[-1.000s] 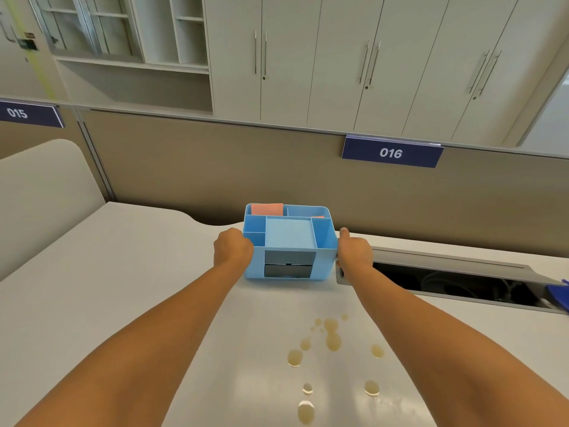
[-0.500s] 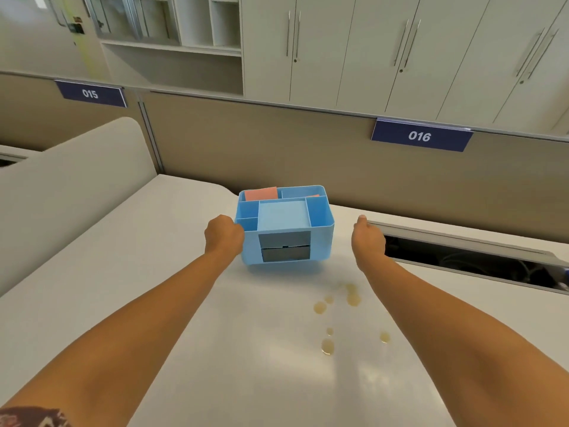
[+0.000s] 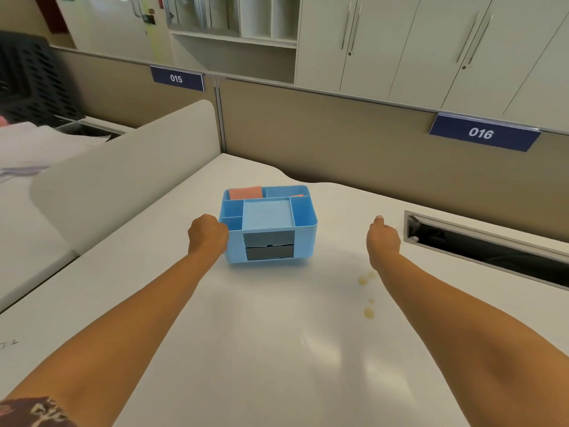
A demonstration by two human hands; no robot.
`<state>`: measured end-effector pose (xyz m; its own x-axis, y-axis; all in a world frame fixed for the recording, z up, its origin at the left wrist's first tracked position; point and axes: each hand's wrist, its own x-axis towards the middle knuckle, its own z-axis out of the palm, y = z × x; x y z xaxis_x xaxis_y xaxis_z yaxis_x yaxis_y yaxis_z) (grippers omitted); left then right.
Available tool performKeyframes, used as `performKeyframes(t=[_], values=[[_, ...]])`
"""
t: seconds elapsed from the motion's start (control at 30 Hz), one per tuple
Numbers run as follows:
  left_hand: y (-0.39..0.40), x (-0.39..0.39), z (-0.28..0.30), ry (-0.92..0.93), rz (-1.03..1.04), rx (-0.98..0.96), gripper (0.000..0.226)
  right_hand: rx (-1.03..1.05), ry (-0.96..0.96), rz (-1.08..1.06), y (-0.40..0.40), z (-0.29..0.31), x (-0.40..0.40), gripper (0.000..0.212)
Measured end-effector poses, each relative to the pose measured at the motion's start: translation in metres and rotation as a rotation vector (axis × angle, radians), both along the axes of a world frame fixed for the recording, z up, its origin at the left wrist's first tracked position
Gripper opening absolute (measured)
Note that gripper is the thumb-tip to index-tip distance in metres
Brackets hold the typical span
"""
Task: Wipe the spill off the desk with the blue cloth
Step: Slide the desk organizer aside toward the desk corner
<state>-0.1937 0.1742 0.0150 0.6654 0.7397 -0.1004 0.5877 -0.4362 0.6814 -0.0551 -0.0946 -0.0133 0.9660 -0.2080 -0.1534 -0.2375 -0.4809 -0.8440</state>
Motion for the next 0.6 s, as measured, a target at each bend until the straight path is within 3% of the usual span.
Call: performKeyframes(t=[0.17, 0.6], values=[[0.026, -0.024, -0.010, -0.008, 0.060, 0.056, 0.009, 0.093, 0.054, -0.075, 0.014, -0.002, -0.014, 0.053], [0.047, -0.047, -0.028, -0.059, 0.208, 0.019, 0.008, 0.032, 0.064, -0.077, 0.017, -0.001, -0.025, 0.059]])
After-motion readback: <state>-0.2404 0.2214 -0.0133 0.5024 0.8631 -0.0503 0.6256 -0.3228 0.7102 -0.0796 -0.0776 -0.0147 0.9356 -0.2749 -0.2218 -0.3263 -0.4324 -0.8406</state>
